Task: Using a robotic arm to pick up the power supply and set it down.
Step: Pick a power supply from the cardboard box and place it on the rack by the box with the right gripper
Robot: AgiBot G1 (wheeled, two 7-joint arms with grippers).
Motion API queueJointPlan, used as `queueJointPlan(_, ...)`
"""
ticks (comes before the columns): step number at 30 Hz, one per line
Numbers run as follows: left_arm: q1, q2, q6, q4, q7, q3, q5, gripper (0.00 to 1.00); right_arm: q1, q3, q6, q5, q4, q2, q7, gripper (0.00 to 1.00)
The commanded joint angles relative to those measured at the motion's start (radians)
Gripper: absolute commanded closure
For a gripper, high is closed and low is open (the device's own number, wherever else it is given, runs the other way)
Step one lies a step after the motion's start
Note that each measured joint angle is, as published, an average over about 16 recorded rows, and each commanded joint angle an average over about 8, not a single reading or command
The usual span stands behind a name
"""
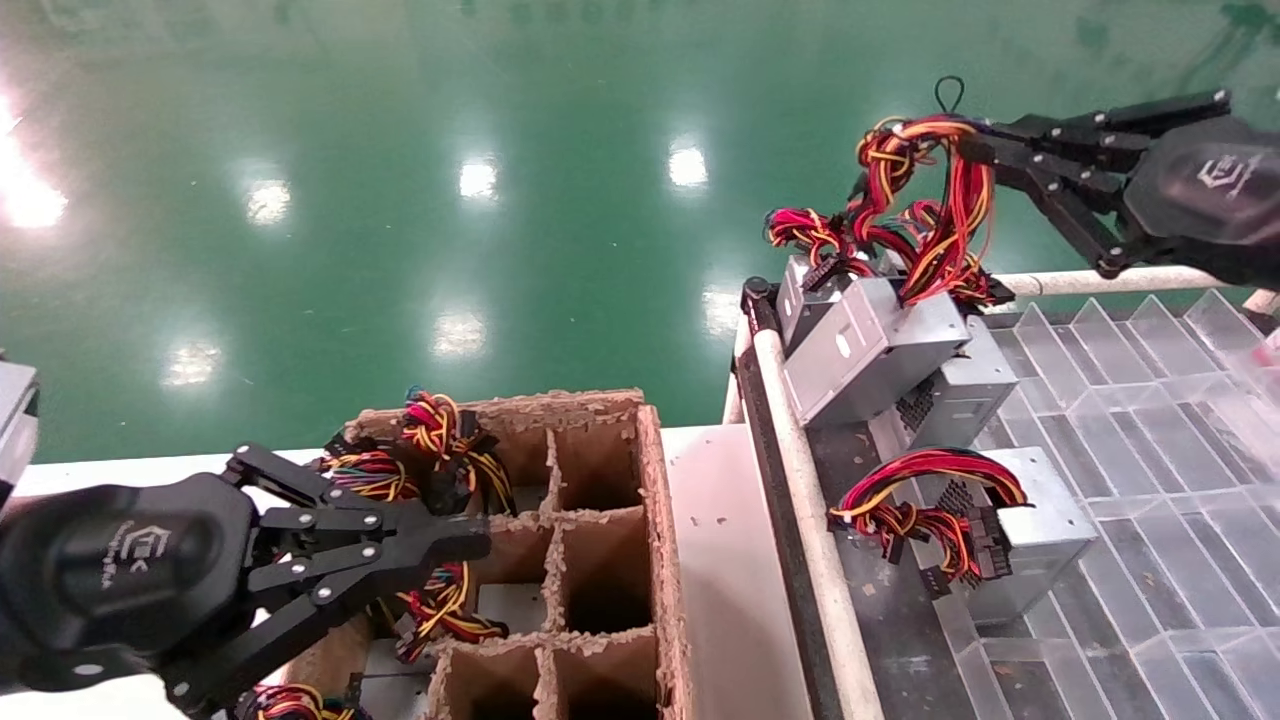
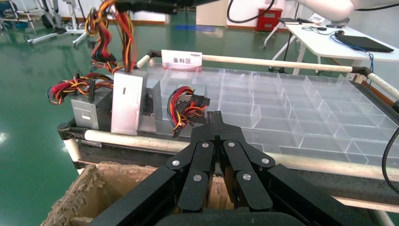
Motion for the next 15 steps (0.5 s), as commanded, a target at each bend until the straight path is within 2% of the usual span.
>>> queueJointPlan(1, 0.0, 0.0, 0.0, 0.0, 0.0, 0.0, 0.0, 1.0, 0.001, -0.007, 0.008, -0.006, -0.025, -0.014, 0.004, 1.0)
queueJointPlan(10, 0.0, 0.0, 0.0, 0.0, 0.0, 0.0, 0.0, 1.0, 0.074, -0.063, 0.018, -0.091, -0.125, -0.101, 0.003, 1.0)
queueJointPlan(15, 0.0, 0.0, 0.0, 0.0, 0.0, 0.0, 0.0, 1.0, 0.1, -0.062, 0.027, -0.101, -0.144, -0.105, -0.002, 1.0)
